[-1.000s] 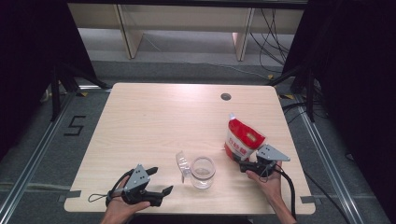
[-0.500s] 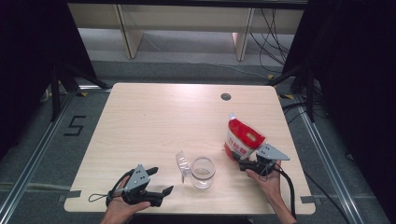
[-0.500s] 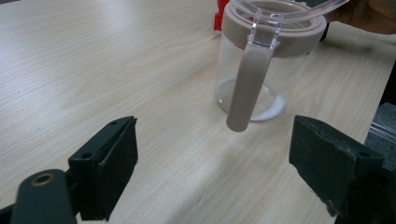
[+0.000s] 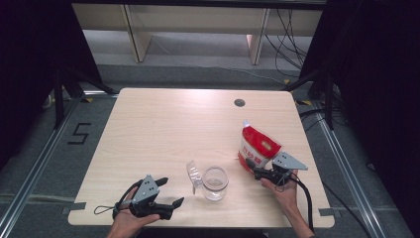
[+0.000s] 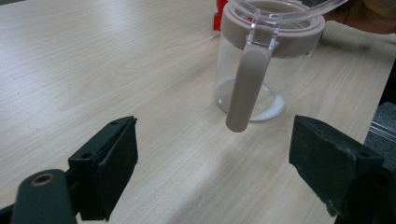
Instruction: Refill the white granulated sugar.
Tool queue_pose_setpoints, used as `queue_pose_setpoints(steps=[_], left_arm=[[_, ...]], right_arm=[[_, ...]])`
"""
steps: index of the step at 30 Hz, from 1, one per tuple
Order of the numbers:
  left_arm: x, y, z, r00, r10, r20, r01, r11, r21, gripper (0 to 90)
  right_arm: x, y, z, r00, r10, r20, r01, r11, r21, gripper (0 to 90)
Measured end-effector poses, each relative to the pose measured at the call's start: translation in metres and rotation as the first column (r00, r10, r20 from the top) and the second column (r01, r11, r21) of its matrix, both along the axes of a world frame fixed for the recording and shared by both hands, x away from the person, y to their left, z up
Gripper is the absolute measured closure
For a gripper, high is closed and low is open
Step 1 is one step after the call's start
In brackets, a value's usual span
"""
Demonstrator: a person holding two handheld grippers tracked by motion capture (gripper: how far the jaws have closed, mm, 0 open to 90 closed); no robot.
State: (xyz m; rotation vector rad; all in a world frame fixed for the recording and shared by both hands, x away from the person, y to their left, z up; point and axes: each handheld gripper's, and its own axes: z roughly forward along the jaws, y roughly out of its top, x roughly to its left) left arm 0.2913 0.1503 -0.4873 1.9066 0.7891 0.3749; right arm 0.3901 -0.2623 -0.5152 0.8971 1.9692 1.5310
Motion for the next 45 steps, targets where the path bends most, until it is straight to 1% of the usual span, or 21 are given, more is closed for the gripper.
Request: queue_pose_setpoints(steps=[5, 9, 13, 14, 15, 16, 17, 18, 20, 24, 25, 26, 27, 28, 29, 30, 33, 35, 40, 42, 45], left_arm=[[0.0008, -0.0001, -0.0006, 1.0, -0.008, -0.002, 0.008, 0.9999, -0.008, 15.2], [0.0001, -0.0008, -0.0004, 1.0, -0.001, -0.001, 0.001, 0.9999, -0.01, 15.2], [0.0011, -0.0003, -0.0008, 1.0, -0.009, -0.002, 0.009, 0.9999, -0.007, 15.2], [0.0012, -0.0003, -0.0008, 1.0, -0.009, 0.003, 0.009, 1.0, -0.004, 15.2], [0.0009, -0.0005, -0.0008, 0.9999, -0.012, -0.002, 0.012, 0.9999, -0.006, 15.2], [0.0009, -0.0005, -0.0008, 0.9999, -0.012, -0.002, 0.012, 0.9999, -0.006, 15.2], [0.002, 0.0006, 0.0, 0.9995, -0.024, 0.022, 0.024, 0.9996, 0.015, 15.2], [0.0019, 0.0006, 0.0, 0.9995, -0.025, 0.021, 0.024, 0.9996, 0.014, 15.2], [0.0009, -0.0007, -0.001, 1.0, -0.007, -0.001, 0.007, 0.9999, -0.009, 15.2], [0.0016, 0.0001, -0.0006, 0.9997, -0.02, 0.012, 0.02, 0.9998, 0.008, 15.2], [0.0016, 0.0001, -0.0004, 0.9996, -0.023, 0.016, 0.023, 0.9996, 0.013, 15.2], [0.0007, -0.0009, -0.001, 0.9999, -0.01, 0.004, 0.01, 0.9999, 0.0, 15.2], [0.0007, -0.0009, -0.001, 0.9999, -0.01, 0.004, 0.01, 0.9999, 0.0, 15.2], [0.0008, -0.0008, -0.001, 0.9999, -0.01, 0.004, 0.01, 0.9999, 0.0, 15.2], [0.0011, -0.0006, -0.001, 0.9999, -0.011, 0.003, 0.011, 0.9999, 0.001, 15.2], [0.0024, 0.0007, -0.0005, 0.9995, -0.026, 0.02, 0.025, 0.9996, 0.015, 15.2], [0.0013, -0.0004, -0.0013, 1.0, -0.008, 0.002, 0.008, 1.0, -0.006, 15.2], [0.0009, 0.0, -0.0007, 1.0, -0.008, -0.002, 0.008, 0.9999, -0.007, 15.2], [0.001, 0.0005, -0.0004, 1.0, -0.009, 0.002, 0.009, 0.9999, -0.005, 15.2], [0.0011, 0.0007, -0.0003, 1.0, -0.008, 0.003, 0.008, 0.9999, -0.005, 15.2], [0.0007, 0.0012, 0.0004, 1.0, -0.007, 0.004, 0.007, 0.9999, -0.011, 15.2]], right_arm=[[0.0015, -0.0001, 0.0002, 0.9998, 0.019, -0.003, -0.019, 1.0, 0.013, 27.7], [0.0033, 0.0003, -0.0002, 1.0, 0.004, 0.006, -0.004, 0.999, 0.035, 27.5], [0.0036, 0.0, -0.0009, 0.9997, -0.005, 0.023, 0.004, 1.0, 0.026, 28.8], [0.0033, 0.0001, -0.0004, 0.9996, 0.019, 0.022, -0.019, 0.999, 0.028, 33.8], [0.0038, 0.0003, -0.0007, 0.9991, 0.028, 0.032, -0.029, 0.999, 0.026, 35.0], [0.0058, 0.0001, -0.0009, 0.9973, 0.022, 0.07, -0.023, 1.0, 0.011, 35.0], [0.0031, 0.0015, -0.0011, 0.9992, 0.018, 0.035, -0.019, 0.999, 0.025, 35.1], [0.003, 0.0001, -0.0003, 0.9992, 0.032, 0.025, -0.032, 0.999, 0.012, 35.1], [0.0031, 0.0005, -0.0001, 0.9993, 0.034, 0.016, -0.035, 0.999, 0.02, 34.9], [0.0033, 0.0007, -0.0001, 0.9994, 0.029, 0.019, -0.029, 0.999, 0.014, 34.2], [0.0039, 0.0015, -0.0006, 0.9993, 0.025, 0.027, -0.025, 0.999, 0.021, 34.9], [0.0063, 0.0011, -0.0015, 0.9972, 0.017, 0.073, -0.018, 1.0, 0.009, 35.5], [0.0063, 0.0011, -0.0015, 0.9972, 0.017, 0.073, -0.018, 1.0, 0.009, 35.5], [0.0059, 0.0006, -0.001, 0.9978, 0.021, 0.062, -0.022, 1.0, 0.005, 36.0], [0.0034, 0.0008, -0.0003, 0.9995, 0.028, 0.014, -0.029, 0.999, 0.023, 37.1], [0.0026, 0.0008, -0.0003, 0.9997, 0.024, 0.003, -0.024, 0.999, 0.03, 37.7], [0.0042, -0.0002, 0.0003, 0.9992, 0.022, 0.032, -0.023, 1.0, 0.007, 39.1], [0.0011, 0.0016, 0.0004, 0.9999, 0.014, -0.002, -0.014, 1.0, 0.027, 39.9], [-0.0022, 0.0027, 0.0019, 0.9999, 0.008, -0.011, -0.007, 1.0, 0.023, 41.2], [-0.0019, 0.0019, 0.0026, 0.9999, 0.015, -0.004, -0.015, 1.0, 0.015, 41.5], [0.0013, 0.0005, 0.0034, 0.9982, 0.023, 0.056, -0.022, 1.0, -0.014, 41.8]])
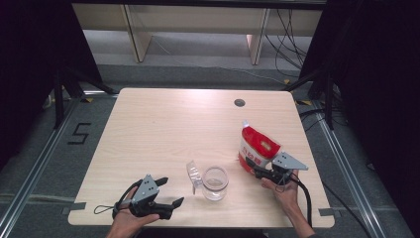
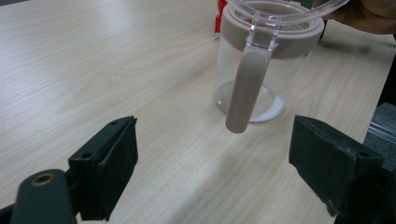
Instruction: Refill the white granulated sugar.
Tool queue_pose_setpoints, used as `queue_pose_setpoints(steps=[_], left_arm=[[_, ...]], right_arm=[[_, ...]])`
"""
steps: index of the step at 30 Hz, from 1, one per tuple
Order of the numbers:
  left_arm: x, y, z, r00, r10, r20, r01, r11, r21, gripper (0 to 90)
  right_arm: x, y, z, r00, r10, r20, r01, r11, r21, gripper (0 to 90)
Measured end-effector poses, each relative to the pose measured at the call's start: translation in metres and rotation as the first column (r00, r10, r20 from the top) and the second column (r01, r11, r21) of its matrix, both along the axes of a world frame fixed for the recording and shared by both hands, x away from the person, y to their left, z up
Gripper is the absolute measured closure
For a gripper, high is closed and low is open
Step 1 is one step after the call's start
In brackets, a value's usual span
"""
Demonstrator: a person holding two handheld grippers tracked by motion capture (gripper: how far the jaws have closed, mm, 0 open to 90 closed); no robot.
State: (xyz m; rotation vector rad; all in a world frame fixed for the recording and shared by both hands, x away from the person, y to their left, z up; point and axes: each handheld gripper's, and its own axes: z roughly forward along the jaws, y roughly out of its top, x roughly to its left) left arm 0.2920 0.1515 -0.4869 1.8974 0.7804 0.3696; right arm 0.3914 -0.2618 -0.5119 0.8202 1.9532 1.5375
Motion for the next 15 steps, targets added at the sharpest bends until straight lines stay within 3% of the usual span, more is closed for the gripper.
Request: queue_pose_setpoints(steps=[3, 4, 5, 6, 7, 8, 9, 10, 11, 13, 14, 15], left_arm=[[0.0, 0.0, 0.001, 1.0, 0.009, 0.003, -0.009, 0.9999, -0.008, 15.2], [0.001, 0.001, 0.0, 1.0, 0.001, 0.003, -0.001, 1.0, -0.002, 15.2], [0.001, 0.001, 0.0, 1.0, 0.001, 0.003, -0.001, 1.0, -0.002, 15.3], [0.002, 0.001, 0.001, 0.9997, -0.014, 0.018, 0.014, 0.9998, 0.011, 15.2], [0.002, 0.001, 0.0, 0.9998, -0.013, 0.016, 0.013, 0.9999, 0.01, 15.2], [0.001, 0.0, 0.0, 1.0, 0.0, 0.002, 0.0, 1.0, -0.001, 15.2], [0.001, 0.0, 0.0, 1.0, -0.001, 0.002, 0.001, 1.0, -0.001, 15.3], [0.001, 0.0, 0.0, 1.0, -0.001, 0.002, 0.001, 1.0, -0.001, 15.3], [0.001, 0.0, 0.0, 1.0, 0.0, 0.001, 0.0, 1.0, -0.002, 15.3], [0.001, 0.0, 0.0, 1.0, 0.001, 0.0, -0.001, 1.0, -0.004, 15.2], [0.001, 0.0, 0.0, 1.0, 0.0, 0.0, 0.0, 1.0, -0.006, 15.3], [0.001, 0.0, 0.0, 1.0, 0.0, 0.0, 0.0, 1.0, -0.006, 15.3]], right_arm=[[-0.002, -0.001, 0.002, 0.9998, 0.0, 0.019, 0.0, 1.0, -0.019, 42.1], [-0.005, -0.001, 0.003, 1.0, 0.003, -0.002, -0.003, 1.0, -0.029, 42.2], [-0.004, -0.001, 0.004, 0.9997, 0.018, 0.016, -0.018, 0.999, -0.034, 42.4], [-0.006, -0.001, 0.005, 0.999, 0.045, -0.005, -0.045, 0.998, -0.038, 42.5], [-0.008, -0.001, 0.005, 1.0, 0.006, -0.005, -0.007, 0.999, -0.045, 42.6], [-0.008, 0.0, 0.004, 0.9995, -0.001, 0.032, 0.003, 0.999, -0.043, 42.7], [-0.009, 0.0, 0.006, 0.9996, 0.021, 0.019, -0.021, 0.999, -0.05, 42.8], [-0.01, 0.002, 0.006, 0.999, 0.026, 0.038, -0.024, 0.999, -0.034, 42.8], [-0.009, 0.0, 0.008, 0.9986, 0.037, 0.037, -0.034, 0.996, -0.078, 42.9], [-0.01, 0.003, 0.007, 0.998, 0.035, 0.053, -0.031, 0.997, -0.076, 43.0], [-0.013, 0.003, 0.007, 0.9994, 0.034, 0.01, -0.034, 0.998, -0.06, 43.1], [-0.013, 0.003, 0.007, 0.9993, 0.034, 0.017, -0.033, 0.997, -0.063, 43.1]])
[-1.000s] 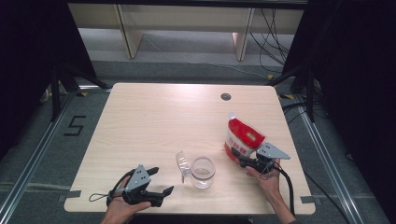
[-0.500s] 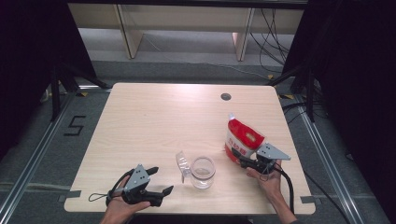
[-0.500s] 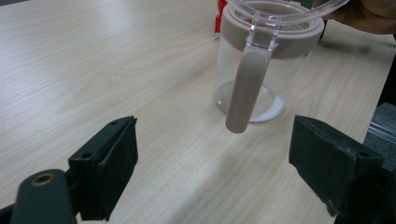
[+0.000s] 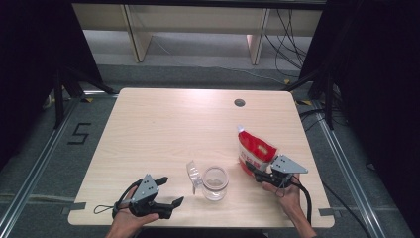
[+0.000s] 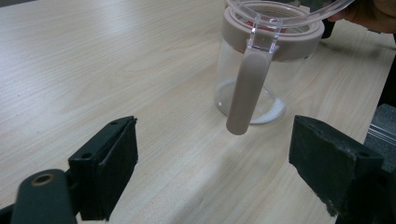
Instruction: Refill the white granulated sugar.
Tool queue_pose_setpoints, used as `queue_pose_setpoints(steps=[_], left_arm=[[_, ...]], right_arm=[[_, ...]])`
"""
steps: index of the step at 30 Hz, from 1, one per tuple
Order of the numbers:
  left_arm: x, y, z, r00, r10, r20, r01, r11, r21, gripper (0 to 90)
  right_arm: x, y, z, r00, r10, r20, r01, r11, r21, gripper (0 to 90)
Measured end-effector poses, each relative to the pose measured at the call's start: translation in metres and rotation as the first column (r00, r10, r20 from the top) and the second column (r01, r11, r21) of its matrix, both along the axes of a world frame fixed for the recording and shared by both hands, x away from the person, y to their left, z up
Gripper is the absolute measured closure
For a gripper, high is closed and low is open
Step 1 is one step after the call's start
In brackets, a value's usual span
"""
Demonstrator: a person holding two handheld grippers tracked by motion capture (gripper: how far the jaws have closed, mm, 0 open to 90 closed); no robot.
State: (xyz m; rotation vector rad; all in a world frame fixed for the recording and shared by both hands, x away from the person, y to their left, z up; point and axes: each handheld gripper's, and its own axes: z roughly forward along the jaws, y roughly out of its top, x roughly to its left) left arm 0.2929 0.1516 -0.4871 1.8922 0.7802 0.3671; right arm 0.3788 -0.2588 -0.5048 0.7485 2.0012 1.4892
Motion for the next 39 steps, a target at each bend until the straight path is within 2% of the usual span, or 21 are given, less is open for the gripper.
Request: queue_pose_setpoints(steps=[2, 3, 4, 5, 10, 11, 15, 16, 18, 20, 23, 24, 27, 28, 31, 32, 33, 34, 36, 37, 39], left_arm=[[0.0, 0.0, 0.0, 1.0, 0.001, 0.004, -0.001, 1.0, 0.001, 15.3], [0.0, 0.0, 0.001, 1.0, 0.003, 0.004, -0.003, 1.0, -0.001, 15.3], [0.0, 0.0, 0.001, 1.0, 0.003, 0.004, -0.003, 1.0, -0.001, 15.3], [0.0, 0.0, 0.001, 1.0, 0.002, 0.004, -0.002, 1.0, 0.0, 15.2], [0.0, 0.0, 0.0, 1.0, 0.0, 0.004, 0.0, 1.0, 0.003, 15.2], [0.0, 0.0, 0.0, 1.0, -0.002, 0.003, 0.002, 1.0, 0.004, 15.3], [0.0, 0.0, 0.0, 1.0, -0.002, 0.003, 0.002, 1.0, 0.006, 15.3], [-0.001, 0.0, 0.0, 1.0, -0.002, 0.003, 0.002, 1.0, 0.005, 15.3], [-0.001, 0.0, 0.0, 1.0, -0.002, 0.003, 0.002, 1.0, 0.004, 15.3], [0.0, 0.0, 0.0, 1.0, -0.003, 0.004, 0.002, 1.0, 0.006, 15.2], [-0.001, 0.0, 0.0, 1.0, -0.003, 0.003, 0.003, 1.0, 0.005, 15.3], [-0.001, 0.0, 0.0, 1.0, -0.003, 0.003, 0.003, 1.0, 0.005, 15.3], [-0.001, 0.0, 0.0, 1.0, -0.006, 0.005, 0.006, 1.0, 0.005, 15.2], [0.0, 0.0, 0.0, 0.9996, -0.017, 0.021, 0.016, 0.9997, 0.017, 15.3], [-0.001, 0.0, 0.0, 1.0, 0.0, 0.004, 0.0, 0.9999, 0.015, 15.3], [-0.001, -0.001, 0.0, 1.0, 0.001, 0.003, -0.001, 0.9999, 0.015, 15.3], [-0.001, -0.001, 0.0, 1.0, 0.001, 0.003, -0.001, 0.9999, 0.015, 15.3], [-0.001, -0.001, -0.001, 1.0, -0.002, 0.001, 0.002, 1.0, 0.01, 15.3], [-0.001, -0.001, 0.0, 0.9999, -0.012, 0.009, 0.012, 0.9997, 0.023, 15.3], [-0.001, -0.001, 0.0, 0.9999, -0.012, 0.009, 0.012, 0.9997, 0.023, 15.3], [0.0, 0.0, 0.0, 0.9996, -0.021, 0.019, 0.02, 0.9993, 0.031, 15.3]], right_arm=[[0.003, -0.002, -0.001, 0.9995, 0.015, 0.026, -0.014, 1.0, -0.012, 43.1], [0.0, -0.002, 0.0, 0.9998, -0.01, -0.016, 0.009, 1.0, -0.013, 43.1], [0.002, -0.002, -0.001, 1.0, -0.007, 0.004, 0.007, 1.0, 0.006, 43.2], [0.0, 0.0, -0.001, 0.9997, -0.022, -0.015, 0.022, 0.999, 0.035, 43.1], [0.003, -0.003, -0.002, 1.0, -0.001, -0.007, 0.001, 1.0, 0.008, 43.1], [0.0, -0.002, -0.002, 0.9992, -0.019, -0.036, 0.021, 0.999, 0.039, 43.0], [0.003, -0.005, -0.004, 0.9997, -0.019, -0.013, 0.019, 1.0, 0.019, 42.9], [0.001, -0.004, -0.005, 0.998, -0.026, -0.057, 0.029, 0.998, 0.05, 42.8], [0.002, -0.004, -0.006, 0.9985, 0.001, -0.054, 0.003, 0.997, 0.074, 42.8], [0.002, -0.004, -0.006, 0.9987, -0.015, -0.049, 0.019, 0.998, 0.067, 42.8], [0.004, -0.005, -0.007, 0.9994, 0.006, -0.033, -0.004, 0.999, 0.05, 42.6], [0.001, -0.004, -0.007, 0.9985, -0.013, -0.052, 0.017, 0.997, 0.072, 42.5], [0.004, -0.005, -0.007, 0.9997, -0.002, -0.025, 0.004, 0.997, 0.074, 41.6], [0.005, -0.005, -0.006, 0.9998, 0.01, -0.019, -0.008, 0.996, 0.084, 40.8], [0.006, -0.004, -0.006, 0.9999, 0.012, 0.0, -0.012, 0.995, 0.102, 40.4], [0.008, -0.004, -0.007, 0.9989, 0.002, 0.047, -0.006, 0.995, 0.095, 40.8], [0.008, -0.004, -0.007, 0.999, 0.001, 0.045, -0.005, 0.996, 0.095, 40.9], [0.006, -0.004, -0.008, 1.0, 0.006, 0.007, -0.006, 0.995, 0.097, 40.8], [0.007, -0.003, -0.01, 0.9999, 0.003, -0.012, -0.002, 0.995, 0.098, 40.7], [0.007, -0.004, -0.011, 0.9999, -0.013, 0.003, 0.012, 0.996, 0.088, 40.7], [0.006, -0.002, -0.011, 0.9998, 0.002, -0.022, 0.0, 0.994, 0.105, 40.9]])
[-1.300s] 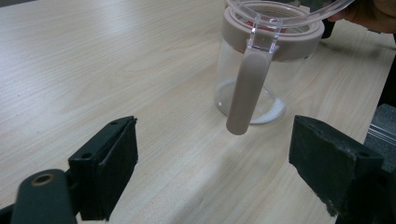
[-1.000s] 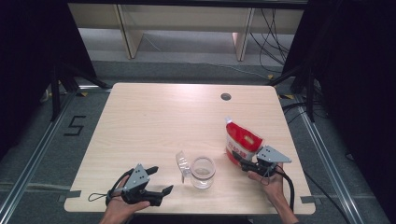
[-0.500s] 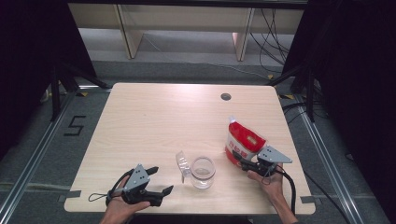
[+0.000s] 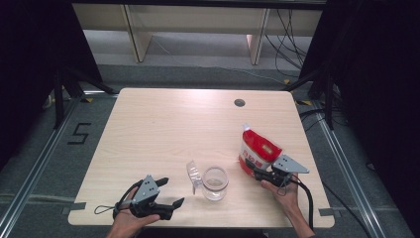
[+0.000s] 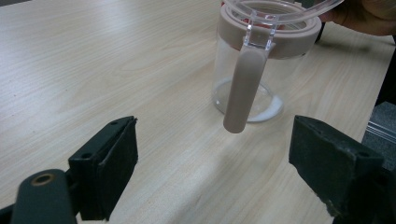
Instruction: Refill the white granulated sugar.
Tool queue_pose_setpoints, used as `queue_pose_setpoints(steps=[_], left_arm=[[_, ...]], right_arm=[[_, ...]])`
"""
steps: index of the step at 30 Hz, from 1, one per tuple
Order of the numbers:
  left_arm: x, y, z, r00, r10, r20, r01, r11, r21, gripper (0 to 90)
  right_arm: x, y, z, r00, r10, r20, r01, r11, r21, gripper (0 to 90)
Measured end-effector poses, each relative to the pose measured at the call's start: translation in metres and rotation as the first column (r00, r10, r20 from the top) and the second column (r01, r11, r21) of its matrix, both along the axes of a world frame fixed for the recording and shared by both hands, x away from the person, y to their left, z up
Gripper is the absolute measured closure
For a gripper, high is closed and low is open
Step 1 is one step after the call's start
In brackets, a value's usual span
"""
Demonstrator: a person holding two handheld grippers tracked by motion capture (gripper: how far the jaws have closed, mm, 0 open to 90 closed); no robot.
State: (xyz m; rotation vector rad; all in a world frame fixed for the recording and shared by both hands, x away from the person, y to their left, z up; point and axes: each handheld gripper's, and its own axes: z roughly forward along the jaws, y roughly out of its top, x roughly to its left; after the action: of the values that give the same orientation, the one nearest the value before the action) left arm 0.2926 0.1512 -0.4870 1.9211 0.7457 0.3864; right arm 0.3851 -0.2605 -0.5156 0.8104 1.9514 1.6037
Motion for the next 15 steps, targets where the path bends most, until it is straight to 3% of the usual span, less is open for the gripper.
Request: queue_pose_setpoints(steps=[1, 3, 4, 7, 8, 10, 12, 13, 15], left_arm=[[-0.0005, -0.0001, 0.0, 0.9999, 0.009, -0.007, -0.01, 0.9999, -0.004, 15.3], [-0.001, -0.0013, -0.0007, 0.9997, 0.018, -0.019, -0.019, 0.9996, -0.023, 15.3], [0.0009, 0.0002, -0.0007, 1.0, -0.006, -0.001, 0.006, 1.0, -0.004, 15.3], [-0.0001, -0.0003, -0.0002, 1.0, -0.002, 0.001, 0.002, 1.0, 0.0, 15.3], [-0.0001, -0.0004, -0.0002, 1.0, -0.004, 0.001, 0.004, 1.0, 0.003, 15.3], [0.0005, -0.0003, -0.0006, 1.0, -0.01, 0.001, 0.01, 1.0, -0.001, 15.3], [0.0008, -0.0005, -0.0009, 1.0, -0.008, -0.001, 0.008, 0.9999, -0.007, 15.3], [-0.0003, -0.0013, -0.0013, 0.9997, 0.011, -0.024, -0.011, 0.9997, -0.023, 15.3], [-0.0003, -0.001, -0.0011, 0.9997, 0.01, -0.022, -0.01, 0.9997, -0.023, 15.3]], right_arm=[[-0.0002, 0.0004, -0.0003, 0.9998, -0.017, 0.006, 0.017, 1.0, 0.002, 41.1], [0.0013, 0.0006, -0.001, 0.9999, 0.006, 0.011, -0.006, 1.0, 0.016, 41.1], [0.0001, -0.0002, -0.0005, 1.0, 0.001, -0.007, -0.001, 1.0, 0.009, 41.1], [-0.0013, -0.0006, -0.0005, 0.9996, -0.021, -0.02, 0.021, 1.0, -0.002, 42.0], [0.0004, 0.0001, -0.0004, 1.0, 0.001, -0.009, -0.001, 1.0, 0.005, 42.3], [-0.0004, -0.0002, 0.0015, 0.9997, -0.025, 0.003, 0.026, 0.999, -0.021, 42.9], [0.0018, -0.0001, 0.0015, 0.9996, -0.013, 0.025, 0.013, 1.0, -0.025, 43.1], [-0.0034, 0.0023, 0.0018, 0.999, -0.034, -0.029, 0.034, 0.999, 0.009, 43.5], [-0.0023, 0.001, 0.0024, 0.9994, -0.031, -0.017, 0.031, 0.999, -0.013, 43.6]])
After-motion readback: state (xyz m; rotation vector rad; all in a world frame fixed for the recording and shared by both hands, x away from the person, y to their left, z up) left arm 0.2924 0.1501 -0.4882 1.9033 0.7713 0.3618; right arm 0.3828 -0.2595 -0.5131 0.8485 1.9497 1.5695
